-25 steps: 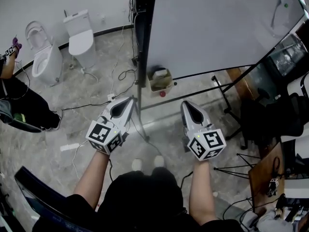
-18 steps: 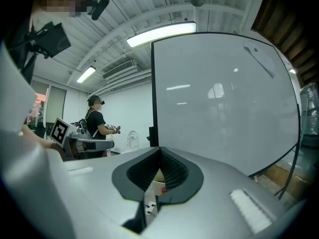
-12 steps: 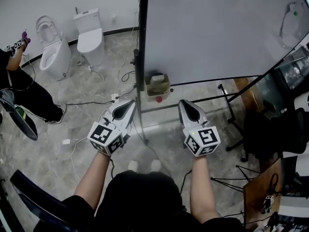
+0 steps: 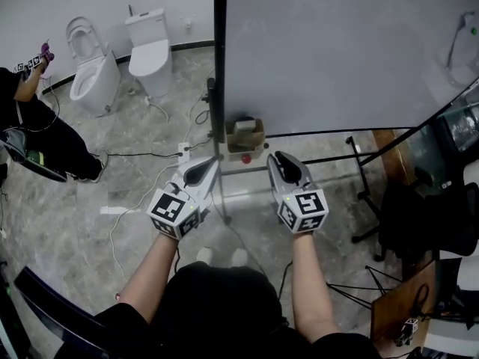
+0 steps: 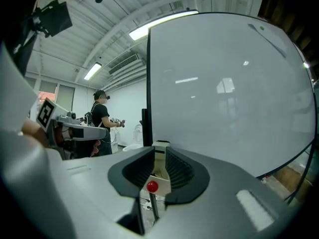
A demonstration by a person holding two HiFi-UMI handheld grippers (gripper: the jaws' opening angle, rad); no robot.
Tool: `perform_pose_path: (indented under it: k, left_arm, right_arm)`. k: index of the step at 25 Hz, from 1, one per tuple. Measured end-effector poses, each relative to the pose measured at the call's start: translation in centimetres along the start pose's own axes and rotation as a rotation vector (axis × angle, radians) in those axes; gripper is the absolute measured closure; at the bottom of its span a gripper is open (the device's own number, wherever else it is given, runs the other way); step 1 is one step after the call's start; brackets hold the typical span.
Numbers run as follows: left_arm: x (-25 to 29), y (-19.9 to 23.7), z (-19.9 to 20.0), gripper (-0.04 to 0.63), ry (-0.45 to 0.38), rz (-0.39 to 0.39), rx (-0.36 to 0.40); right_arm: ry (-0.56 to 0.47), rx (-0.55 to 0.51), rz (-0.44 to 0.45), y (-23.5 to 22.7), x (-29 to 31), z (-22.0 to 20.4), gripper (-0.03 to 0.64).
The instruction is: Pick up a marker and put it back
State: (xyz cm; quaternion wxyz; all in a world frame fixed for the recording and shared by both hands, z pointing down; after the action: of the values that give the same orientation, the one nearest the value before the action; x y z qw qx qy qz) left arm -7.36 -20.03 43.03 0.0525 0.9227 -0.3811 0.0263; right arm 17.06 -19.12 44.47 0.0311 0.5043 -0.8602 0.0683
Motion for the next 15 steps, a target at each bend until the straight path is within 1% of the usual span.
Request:
perform_pose_path:
  k: [7, 9, 13, 15]
  left_arm:
    - [2.2, 0.0, -1.1, 0.588, 0.024, -0.005, 0.003]
    - [2.7, -0.1, -1.2, 0.588, 0.03, -0.007, 0.006]
    - [3.3, -0.2, -1.3, 0.588, 0.037, -0.01, 0.012]
    - [3.4, -0.2, -1.4, 0.588, 0.04, -0.009, 0.014]
  right_arm:
    - [0.043, -0.02, 0.016, -1.1, 2.1, -1.1, 0.49]
    - [0.066, -0.027, 0.017, -1.4, 2.8, -1.8, 0.486]
    - [0.101, -0.027, 0.007, -2.0, 4.0, -3.1, 0.456]
    - [0.111, -0.024, 0.006, -2.2, 4.5, -3.6, 0.454]
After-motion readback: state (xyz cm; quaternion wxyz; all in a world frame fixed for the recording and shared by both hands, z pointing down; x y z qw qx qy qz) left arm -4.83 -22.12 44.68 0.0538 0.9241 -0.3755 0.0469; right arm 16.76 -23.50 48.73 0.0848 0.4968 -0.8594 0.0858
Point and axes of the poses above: the fingertips, and each gripper's own axes: x forward along the fingers, y to its left, z out of its top, the point moved 9 cm from there along -x, backward along the fingers, and after that the axes turned 3 degrees about z, right-handed, at the moved point
